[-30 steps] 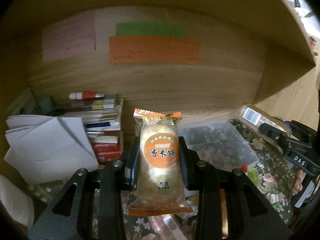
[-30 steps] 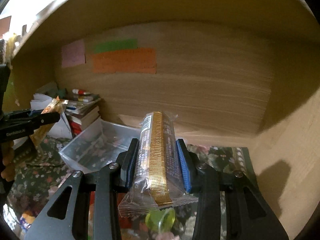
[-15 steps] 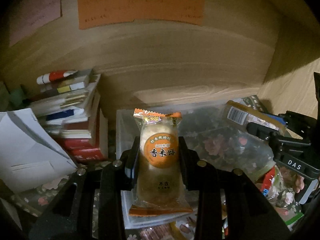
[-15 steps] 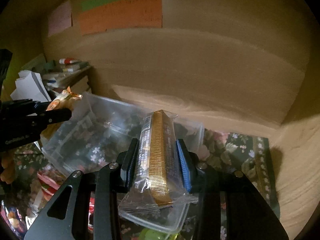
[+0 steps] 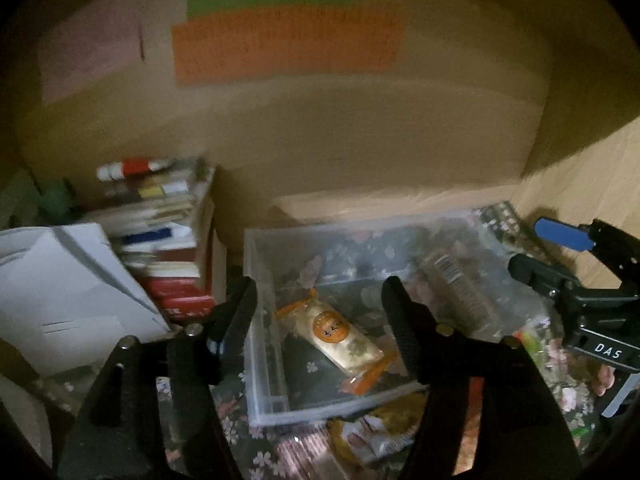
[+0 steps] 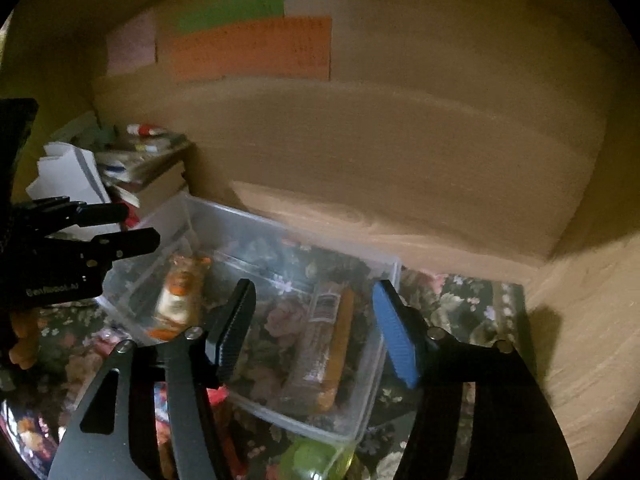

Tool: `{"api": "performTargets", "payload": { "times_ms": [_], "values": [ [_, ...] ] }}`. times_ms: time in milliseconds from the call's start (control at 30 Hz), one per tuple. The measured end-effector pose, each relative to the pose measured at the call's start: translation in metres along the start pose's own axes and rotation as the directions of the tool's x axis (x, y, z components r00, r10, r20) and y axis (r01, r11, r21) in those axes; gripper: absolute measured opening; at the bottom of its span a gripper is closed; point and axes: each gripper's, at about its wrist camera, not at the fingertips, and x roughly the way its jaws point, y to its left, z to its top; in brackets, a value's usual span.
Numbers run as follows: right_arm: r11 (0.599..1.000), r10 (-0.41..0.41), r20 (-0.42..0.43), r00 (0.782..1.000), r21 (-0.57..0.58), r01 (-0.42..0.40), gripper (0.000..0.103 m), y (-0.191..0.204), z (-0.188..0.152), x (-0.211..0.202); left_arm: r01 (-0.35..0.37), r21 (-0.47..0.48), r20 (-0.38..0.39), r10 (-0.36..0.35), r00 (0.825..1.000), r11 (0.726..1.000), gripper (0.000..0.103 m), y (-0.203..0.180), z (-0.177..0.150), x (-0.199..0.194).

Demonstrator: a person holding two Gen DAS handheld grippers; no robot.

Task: Organize snacks
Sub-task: 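Carry both snacks into the clear plastic box and open both tools, then grasp the blue cracker bag with left tool while right tool grasps the green-sealed cookie bag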

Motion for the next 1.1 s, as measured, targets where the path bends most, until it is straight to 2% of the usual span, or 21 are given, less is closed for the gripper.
{"api": "performTargets", "payload": {
  "times_ms": [67, 200, 267, 400, 567, 833, 1100],
  "values": [
    [1.0, 0.004, 0.029, 1.0, 0.006, -0.004, 0.06, -0.001, 0.0, -0.017, -0.004, 0.001, 0.035, 0.004, 0.999, 1.0, 0.073, 0.0, -0.001, -0.019],
    [1.0, 0.01, 0.081, 0.997, 0.01, -0.011, 0.067, 0.001, -0.003, -0.044, -0.017, -0.007, 0.094, 0.017, 0.995, 1.0, 0.092, 0.001, -0.012, -0.062],
    [1.0, 0.013, 0.103, 0.995, 0.008, -0.014, 0.068, 0.004, -0.009, -0.059, -0.024, -0.019, 0.099, 0.026, 0.995, 1.0, 0.101, 0.001, -0.02, -0.076],
    [0.999, 0.036, 0.137, 0.99, 0.016, -0.039, 0.072, 0.009, -0.024, -0.088, -0.05, -0.04, 0.103, 0.053, 0.993, 0.998, 0.103, 0.001, -0.047, -0.108],
    [0.998, 0.058, 0.168, 0.984, 0.019, -0.062, 0.074, 0.019, -0.055, -0.117, -0.073, -0.044, 0.064, 0.075, 0.995, 0.996, 0.103, -0.005, -0.091, -0.133],
    [0.995, 0.078, 0.14, 0.987, 0.047, -0.086, 0.076, 0.027, -0.1, -0.13, -0.084, -0.062, 0.001, 0.084, 0.996, 0.994, 0.103, -0.022, -0.156, -0.14],
    [0.986, 0.106, 0.1, 0.989, 0.117, -0.118, 0.077, 0.03, -0.135, -0.132, -0.093, -0.094, -0.072, 0.087, 0.994, 0.991, 0.103, -0.027, -0.195, -0.129]
  ]
}}
